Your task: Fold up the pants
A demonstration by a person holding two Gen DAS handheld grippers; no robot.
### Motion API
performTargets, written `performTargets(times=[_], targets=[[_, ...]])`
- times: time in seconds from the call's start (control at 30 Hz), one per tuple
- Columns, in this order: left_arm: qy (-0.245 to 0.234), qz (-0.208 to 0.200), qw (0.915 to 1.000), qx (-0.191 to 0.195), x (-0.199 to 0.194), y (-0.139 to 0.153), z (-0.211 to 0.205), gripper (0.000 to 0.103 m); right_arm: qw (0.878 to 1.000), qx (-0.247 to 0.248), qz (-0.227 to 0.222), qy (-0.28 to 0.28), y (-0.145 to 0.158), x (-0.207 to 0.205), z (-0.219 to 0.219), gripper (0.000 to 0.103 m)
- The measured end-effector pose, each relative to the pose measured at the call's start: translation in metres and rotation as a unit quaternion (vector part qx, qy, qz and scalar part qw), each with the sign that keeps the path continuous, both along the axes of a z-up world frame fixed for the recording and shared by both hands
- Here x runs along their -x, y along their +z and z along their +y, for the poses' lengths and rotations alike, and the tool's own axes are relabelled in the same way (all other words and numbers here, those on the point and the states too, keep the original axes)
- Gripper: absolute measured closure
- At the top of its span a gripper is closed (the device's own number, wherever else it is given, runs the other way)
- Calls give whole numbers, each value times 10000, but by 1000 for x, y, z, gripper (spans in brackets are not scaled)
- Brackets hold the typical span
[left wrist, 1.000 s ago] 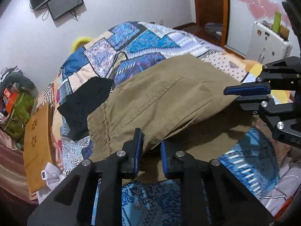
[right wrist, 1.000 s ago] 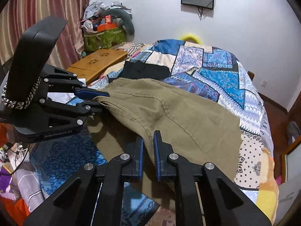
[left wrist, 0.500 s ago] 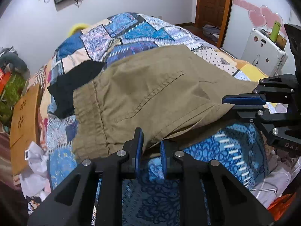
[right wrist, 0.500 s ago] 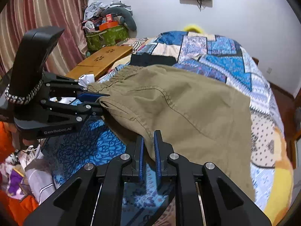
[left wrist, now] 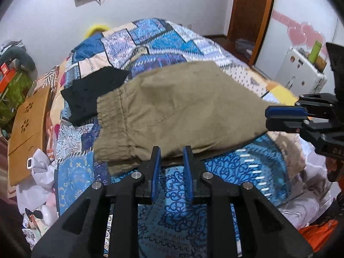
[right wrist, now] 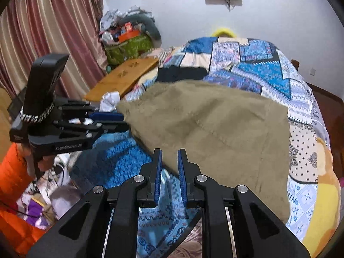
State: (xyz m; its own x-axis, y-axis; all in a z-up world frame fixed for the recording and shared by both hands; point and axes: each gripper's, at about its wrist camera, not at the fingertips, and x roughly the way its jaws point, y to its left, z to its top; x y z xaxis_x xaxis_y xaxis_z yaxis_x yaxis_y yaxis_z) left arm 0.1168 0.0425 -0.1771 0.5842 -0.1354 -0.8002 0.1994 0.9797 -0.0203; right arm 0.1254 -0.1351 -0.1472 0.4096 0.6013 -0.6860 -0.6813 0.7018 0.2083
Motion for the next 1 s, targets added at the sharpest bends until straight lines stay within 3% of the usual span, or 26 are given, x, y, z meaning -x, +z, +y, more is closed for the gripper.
performTargets(times=[0.03,0.2,0.23,0.3,0.33,0.47,0.57,0.63,0.77,0.9,1.0], targets=[[51,-59,10000,48,0,5,4,79,10000,-28,-29,-43,3,-2,-1,87],[645,-253,9976,77,-13,14,30,52,9988,-104,-44,-471,3,-16,-8,71],[771,-209,9968,99,-17,12,36,52,9984,-144,39,-545,0,-20,-9,70],[1046,-5,9945,82,-30,1,47,34,9970,-135,202,-732,-11,-29,-10,67],[1187,122,9928,60,-35,-6,52,31,9963,-80,247,-818,-16,-30,-10,65],[1422,665,9871,301,-48,-42,67,28,9934,213,534,-995,-44,-37,-12,63],[1530,645,9845,558,-43,-56,77,19,9928,258,568,-1018,-56,-35,-21,63],[1600,573,9835,613,-39,-57,83,19,9916,318,517,-1140,-55,-34,-30,63],[1618,462,9849,407,-36,-52,85,19,9894,173,632,-1294,-52,-33,-52,66],[1643,295,9860,-27,-32,-51,79,19,9841,408,516,-1652,-54,-26,-73,66],[1683,313,9852,-32,-32,-55,80,19,9800,18,781,-1831,-60,-23,-98,65]])
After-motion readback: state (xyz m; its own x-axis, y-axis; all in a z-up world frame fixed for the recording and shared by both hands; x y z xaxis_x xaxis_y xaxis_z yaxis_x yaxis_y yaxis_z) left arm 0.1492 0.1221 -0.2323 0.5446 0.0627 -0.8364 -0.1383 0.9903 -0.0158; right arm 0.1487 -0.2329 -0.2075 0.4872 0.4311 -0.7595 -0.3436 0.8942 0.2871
